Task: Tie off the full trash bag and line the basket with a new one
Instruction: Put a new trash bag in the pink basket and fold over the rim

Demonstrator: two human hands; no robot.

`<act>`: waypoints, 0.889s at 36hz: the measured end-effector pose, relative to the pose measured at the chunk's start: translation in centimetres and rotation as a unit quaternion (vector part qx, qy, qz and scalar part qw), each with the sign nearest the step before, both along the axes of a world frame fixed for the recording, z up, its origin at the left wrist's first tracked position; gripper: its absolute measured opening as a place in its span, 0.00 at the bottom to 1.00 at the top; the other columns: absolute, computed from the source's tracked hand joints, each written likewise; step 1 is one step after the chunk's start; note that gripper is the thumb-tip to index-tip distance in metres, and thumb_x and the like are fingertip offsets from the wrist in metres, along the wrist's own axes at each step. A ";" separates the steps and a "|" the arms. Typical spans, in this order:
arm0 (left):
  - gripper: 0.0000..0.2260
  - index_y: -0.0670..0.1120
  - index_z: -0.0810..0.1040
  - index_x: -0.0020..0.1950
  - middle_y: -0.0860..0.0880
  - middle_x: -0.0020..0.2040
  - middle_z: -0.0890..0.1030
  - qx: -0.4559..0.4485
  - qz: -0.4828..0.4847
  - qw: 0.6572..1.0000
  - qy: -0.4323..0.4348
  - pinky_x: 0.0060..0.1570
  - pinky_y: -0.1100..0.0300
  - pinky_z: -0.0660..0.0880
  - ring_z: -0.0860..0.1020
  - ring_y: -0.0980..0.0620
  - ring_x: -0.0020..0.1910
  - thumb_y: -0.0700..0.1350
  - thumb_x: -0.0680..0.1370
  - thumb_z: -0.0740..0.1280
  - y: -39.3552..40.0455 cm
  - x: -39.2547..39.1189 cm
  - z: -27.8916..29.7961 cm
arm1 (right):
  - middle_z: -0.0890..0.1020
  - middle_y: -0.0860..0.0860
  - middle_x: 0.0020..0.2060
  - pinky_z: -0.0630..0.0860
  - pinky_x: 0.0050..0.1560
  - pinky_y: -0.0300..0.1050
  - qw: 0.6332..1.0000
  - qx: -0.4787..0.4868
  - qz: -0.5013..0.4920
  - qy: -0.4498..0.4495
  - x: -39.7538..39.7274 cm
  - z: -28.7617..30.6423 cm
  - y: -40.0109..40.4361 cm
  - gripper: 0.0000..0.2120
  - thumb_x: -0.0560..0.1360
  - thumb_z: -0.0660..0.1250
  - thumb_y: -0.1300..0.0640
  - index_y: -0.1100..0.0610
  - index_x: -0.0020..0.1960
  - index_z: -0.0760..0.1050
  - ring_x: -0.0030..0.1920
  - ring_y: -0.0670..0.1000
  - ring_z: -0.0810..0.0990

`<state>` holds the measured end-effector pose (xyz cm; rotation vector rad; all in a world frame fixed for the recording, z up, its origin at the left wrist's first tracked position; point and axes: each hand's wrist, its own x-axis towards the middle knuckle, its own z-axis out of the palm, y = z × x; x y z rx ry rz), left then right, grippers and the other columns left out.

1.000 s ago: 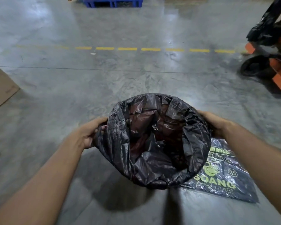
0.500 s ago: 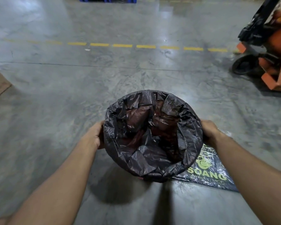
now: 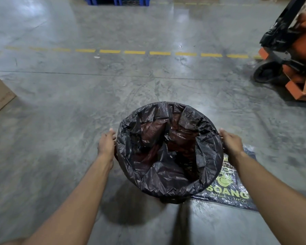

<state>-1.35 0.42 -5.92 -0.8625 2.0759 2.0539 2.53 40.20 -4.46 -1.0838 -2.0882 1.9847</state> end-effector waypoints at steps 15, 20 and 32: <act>0.20 0.57 0.63 0.76 0.50 0.74 0.73 -0.161 -0.075 0.977 0.114 0.71 0.48 0.66 0.72 0.44 0.71 0.51 0.83 0.57 4.4 7.1 4.0 | 0.76 0.51 0.68 0.66 0.62 0.45 0.982 0.179 0.028 0.051 7.7 3.5 -8.5 0.20 0.85 0.57 0.50 0.51 0.76 0.66 0.67 0.53 0.74; 0.21 0.56 0.62 0.78 0.48 0.74 0.72 -0.202 -0.091 0.968 0.120 0.67 0.50 0.66 0.71 0.42 0.71 0.49 0.85 0.56 4.6 7.4 5.1 | 0.77 0.53 0.68 0.68 0.64 0.46 0.975 0.216 0.019 0.051 7.2 2.6 -8.3 0.18 0.86 0.55 0.54 0.53 0.74 0.69 0.68 0.55 0.74; 0.21 0.57 0.58 0.79 0.47 0.74 0.73 -0.216 -0.125 0.962 0.114 0.65 0.51 0.67 0.72 0.41 0.71 0.49 0.85 0.54 4.1 8.0 5.7 | 0.77 0.55 0.68 0.67 0.65 0.47 0.977 0.209 0.013 0.038 7.8 2.8 -8.8 0.18 0.86 0.55 0.54 0.54 0.75 0.68 0.69 0.57 0.74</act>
